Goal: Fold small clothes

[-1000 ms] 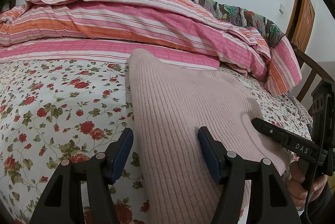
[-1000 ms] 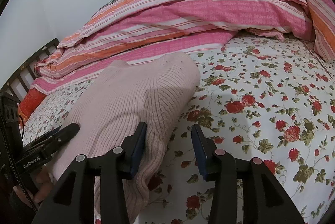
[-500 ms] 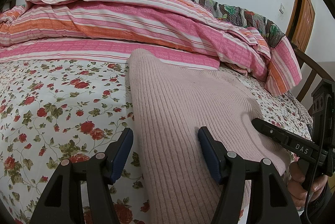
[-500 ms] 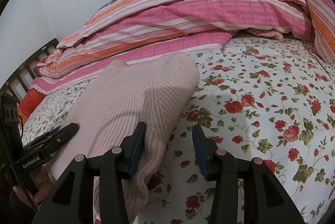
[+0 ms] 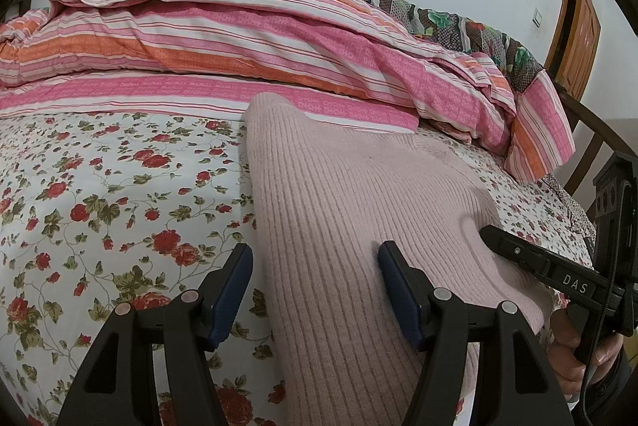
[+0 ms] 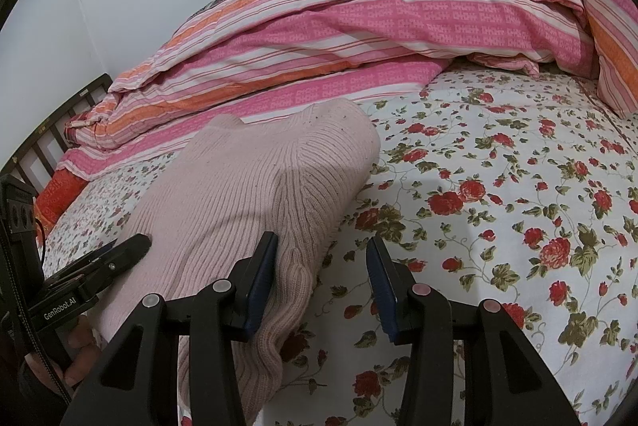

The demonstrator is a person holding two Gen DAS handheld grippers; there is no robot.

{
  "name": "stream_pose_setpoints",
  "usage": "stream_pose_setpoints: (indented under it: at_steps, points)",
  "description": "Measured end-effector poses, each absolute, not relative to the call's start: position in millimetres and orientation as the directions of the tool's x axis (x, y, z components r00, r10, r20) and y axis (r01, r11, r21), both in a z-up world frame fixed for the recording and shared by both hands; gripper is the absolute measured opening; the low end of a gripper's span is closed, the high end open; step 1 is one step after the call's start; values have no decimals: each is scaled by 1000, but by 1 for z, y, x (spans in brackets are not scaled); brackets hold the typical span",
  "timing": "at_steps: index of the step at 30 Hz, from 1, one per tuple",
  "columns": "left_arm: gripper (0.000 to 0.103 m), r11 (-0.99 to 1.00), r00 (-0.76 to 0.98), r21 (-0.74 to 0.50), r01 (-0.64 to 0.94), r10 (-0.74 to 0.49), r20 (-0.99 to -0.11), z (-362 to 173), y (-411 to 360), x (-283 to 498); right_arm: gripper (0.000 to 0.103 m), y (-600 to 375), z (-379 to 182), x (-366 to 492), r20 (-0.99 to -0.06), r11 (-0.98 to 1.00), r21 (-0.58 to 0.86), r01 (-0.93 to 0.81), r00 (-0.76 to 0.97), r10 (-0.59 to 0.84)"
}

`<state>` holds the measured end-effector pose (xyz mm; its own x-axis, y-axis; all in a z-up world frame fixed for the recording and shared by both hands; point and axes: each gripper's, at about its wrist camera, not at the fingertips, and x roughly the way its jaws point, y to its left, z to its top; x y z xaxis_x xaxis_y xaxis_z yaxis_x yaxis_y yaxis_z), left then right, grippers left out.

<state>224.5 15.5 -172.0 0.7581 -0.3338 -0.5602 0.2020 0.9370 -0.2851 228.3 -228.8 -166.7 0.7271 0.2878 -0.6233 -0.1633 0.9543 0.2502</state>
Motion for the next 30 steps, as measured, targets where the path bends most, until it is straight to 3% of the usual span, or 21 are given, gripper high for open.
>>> stream_pose_setpoints:
  at_steps: [14, 24, 27, 30]
  points:
    - [67, 915, 750, -348, 203, -374, -545, -170, 28, 231, 44, -226, -158, 232, -622, 950, 244, -195, 720, 308]
    - [67, 906, 748, -357, 226, -396, -533, -153, 28, 225, 50, -230, -149, 259, -620, 916, 362, -171, 690, 374]
    - [67, 907, 739, -374, 191, -384, -554, -146, 37, 237, 38, -227, -155, 266, -623, 893, 419, -163, 664, 414]
    - [67, 897, 732, -404, 180, -397, -553, -140, 49, 257, 36, -222, -151, 261, -626, 908, 387, -162, 676, 388]
